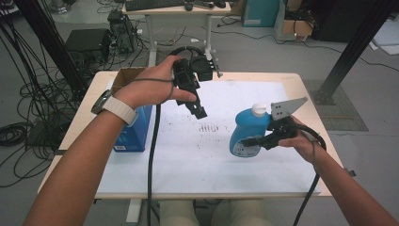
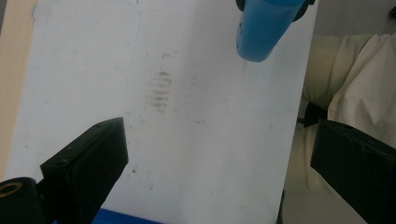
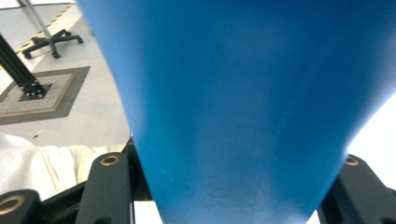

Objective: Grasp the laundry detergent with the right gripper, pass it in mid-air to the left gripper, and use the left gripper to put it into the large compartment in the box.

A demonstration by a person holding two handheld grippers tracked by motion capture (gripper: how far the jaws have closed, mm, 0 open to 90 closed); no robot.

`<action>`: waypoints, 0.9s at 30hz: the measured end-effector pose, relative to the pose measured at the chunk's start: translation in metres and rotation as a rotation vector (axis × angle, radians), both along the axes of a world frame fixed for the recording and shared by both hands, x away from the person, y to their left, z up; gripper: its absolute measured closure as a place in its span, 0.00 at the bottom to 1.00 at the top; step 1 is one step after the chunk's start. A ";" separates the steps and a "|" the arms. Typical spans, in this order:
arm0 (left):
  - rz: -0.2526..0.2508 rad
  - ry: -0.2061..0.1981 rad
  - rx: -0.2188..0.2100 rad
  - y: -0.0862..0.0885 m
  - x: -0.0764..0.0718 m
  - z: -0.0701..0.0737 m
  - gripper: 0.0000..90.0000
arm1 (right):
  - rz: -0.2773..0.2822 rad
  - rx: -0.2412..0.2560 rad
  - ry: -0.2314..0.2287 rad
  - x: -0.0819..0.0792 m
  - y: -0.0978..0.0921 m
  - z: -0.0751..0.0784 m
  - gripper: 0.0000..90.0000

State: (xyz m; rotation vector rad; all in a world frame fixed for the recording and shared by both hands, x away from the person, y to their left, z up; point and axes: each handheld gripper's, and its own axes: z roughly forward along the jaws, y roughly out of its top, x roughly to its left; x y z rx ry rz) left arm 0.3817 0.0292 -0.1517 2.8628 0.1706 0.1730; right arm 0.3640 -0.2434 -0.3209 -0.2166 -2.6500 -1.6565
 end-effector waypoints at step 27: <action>-0.089 0.010 -0.007 -0.027 -0.019 0.011 0.05 | 0.102 -0.031 -0.032 0.004 0.039 0.023 0.48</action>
